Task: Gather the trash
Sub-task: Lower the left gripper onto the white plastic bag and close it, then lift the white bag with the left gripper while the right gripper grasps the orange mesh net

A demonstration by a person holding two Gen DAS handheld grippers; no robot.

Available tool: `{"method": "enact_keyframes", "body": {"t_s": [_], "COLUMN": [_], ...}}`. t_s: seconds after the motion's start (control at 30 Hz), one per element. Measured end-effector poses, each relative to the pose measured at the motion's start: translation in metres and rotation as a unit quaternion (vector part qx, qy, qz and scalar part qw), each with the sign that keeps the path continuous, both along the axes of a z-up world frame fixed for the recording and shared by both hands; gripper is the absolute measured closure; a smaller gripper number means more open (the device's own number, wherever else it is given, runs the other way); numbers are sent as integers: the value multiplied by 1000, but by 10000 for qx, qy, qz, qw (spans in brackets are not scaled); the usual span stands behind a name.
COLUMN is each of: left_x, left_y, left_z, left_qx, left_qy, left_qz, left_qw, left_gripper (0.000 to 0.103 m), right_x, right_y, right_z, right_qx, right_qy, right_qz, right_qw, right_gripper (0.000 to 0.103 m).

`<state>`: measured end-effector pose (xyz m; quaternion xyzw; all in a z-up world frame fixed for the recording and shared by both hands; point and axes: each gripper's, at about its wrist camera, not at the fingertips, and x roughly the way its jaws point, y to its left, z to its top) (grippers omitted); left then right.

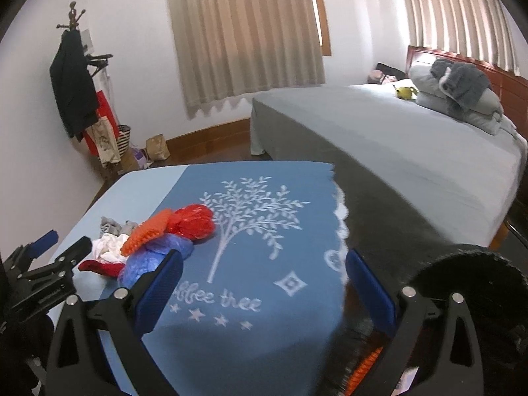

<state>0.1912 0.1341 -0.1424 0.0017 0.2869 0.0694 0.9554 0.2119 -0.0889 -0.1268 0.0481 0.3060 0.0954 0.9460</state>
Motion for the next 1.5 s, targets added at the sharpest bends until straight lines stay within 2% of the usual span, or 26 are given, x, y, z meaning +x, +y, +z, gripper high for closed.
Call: {"method": "enact_keyframes", "body": {"t_s": [0.03,0.2,0.4,0.6,0.7,0.77,0.83,1.27,1.5], "left_x": [6,29,49,50,43,41,37,10,6], "left_y": [3,9,11,5,2,4,6,25,37], "left_z": [-2,-13,-31,-46,-43,-41,-39,-12,-21], "left_qx": [-12,-82,-162,-225,-158,-210,-314,-456,-443], "left_qy": [27,153,434,616,479,429,354,-43,148], "left_qz": [3,66,-19,-190,-196,-171,-168,140,225], "left_qw": [10000,9998,9989,9977,9985,9987,9987,9988,9987], "left_gripper": [21,21,27,53,74,75,81,84,84], "right_x": [4,19,29,32,31,31,30,29,28], "right_y": [5,20,31,34,35,35,37,54,66], "right_z": [-1,-8,-14,-20,-22,-22,-21,-11,-17], "right_qx": [-13,-42,-64,-76,-73,-60,-60,-49,-34], "right_qy": [10,56,112,195,223,234,215,61,149], "right_qz": [37,160,247,282,283,293,322,558,664], "right_qw": [10000,9998,9996,9994,9993,9993,9992,9984,9977], "right_gripper": [6,6,6,6,6,6,6,7,9]}}
